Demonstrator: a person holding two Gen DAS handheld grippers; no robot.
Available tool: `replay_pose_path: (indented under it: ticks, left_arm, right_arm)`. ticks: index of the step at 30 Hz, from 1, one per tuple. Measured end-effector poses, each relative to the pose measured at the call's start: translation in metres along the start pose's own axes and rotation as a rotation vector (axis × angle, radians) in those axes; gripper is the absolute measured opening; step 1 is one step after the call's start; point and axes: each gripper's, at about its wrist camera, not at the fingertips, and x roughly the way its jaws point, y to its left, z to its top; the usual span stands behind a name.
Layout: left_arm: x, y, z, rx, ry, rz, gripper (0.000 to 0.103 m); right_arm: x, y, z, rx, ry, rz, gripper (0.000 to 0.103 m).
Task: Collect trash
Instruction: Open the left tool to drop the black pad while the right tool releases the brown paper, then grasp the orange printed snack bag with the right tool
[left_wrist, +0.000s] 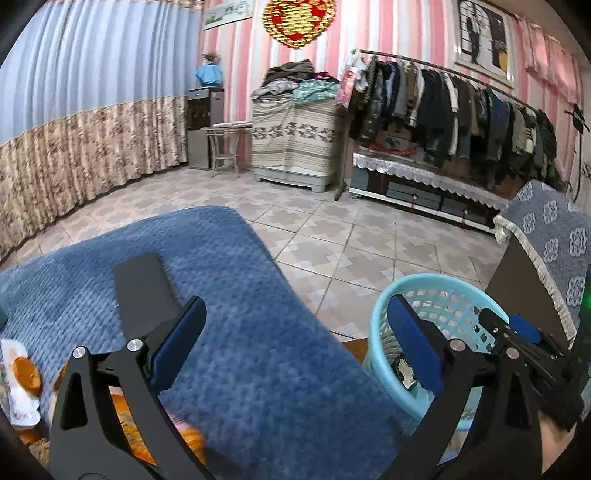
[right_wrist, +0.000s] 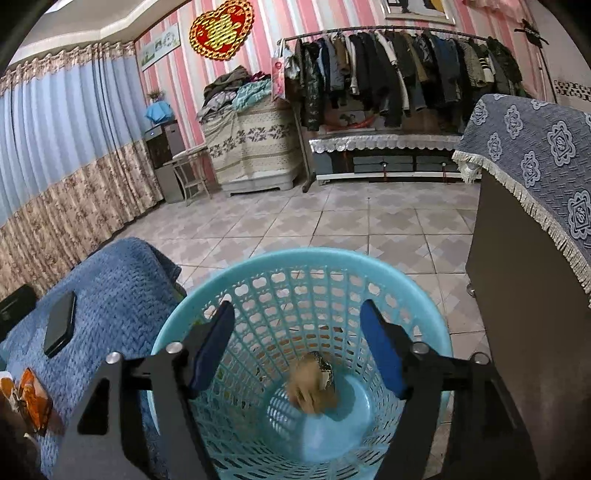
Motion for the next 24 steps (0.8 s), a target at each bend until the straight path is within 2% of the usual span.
replay_pose_path:
  ticks: [4,9,18,20,24]
  left_arm:
    - [-0.021,0.02,0.001,-0.026,-0.019,0.035,0.095]
    - [-0.056,0.054,-0.001,-0.044,-0.069,0.109,0.097]
    - [-0.11,0.126,-0.016,-0.083,-0.079,0.244,0.097]
    - [-0.118,0.142,-0.02,-0.097,-0.073,0.267,0.097]
    - [-0.133,0.173,-0.039,-0.116,-0.053,0.331,0.097]
  right_arm:
    - [-0.012,0.004,0.002,-0.014,-0.03,-0.023,0.083]
    - [-0.037,0.028,0.005,-0.061,-0.069,0.001,0.09]
    - [-0.08,0.101,-0.006,-0.129,-0.071,0.184,0.092]
    - [-0.088,0.124,-0.014,-0.157,-0.067,0.238,0.093]
    - [-0.093,0.162,-0.037,-0.22,-0.051,0.296,0.094]
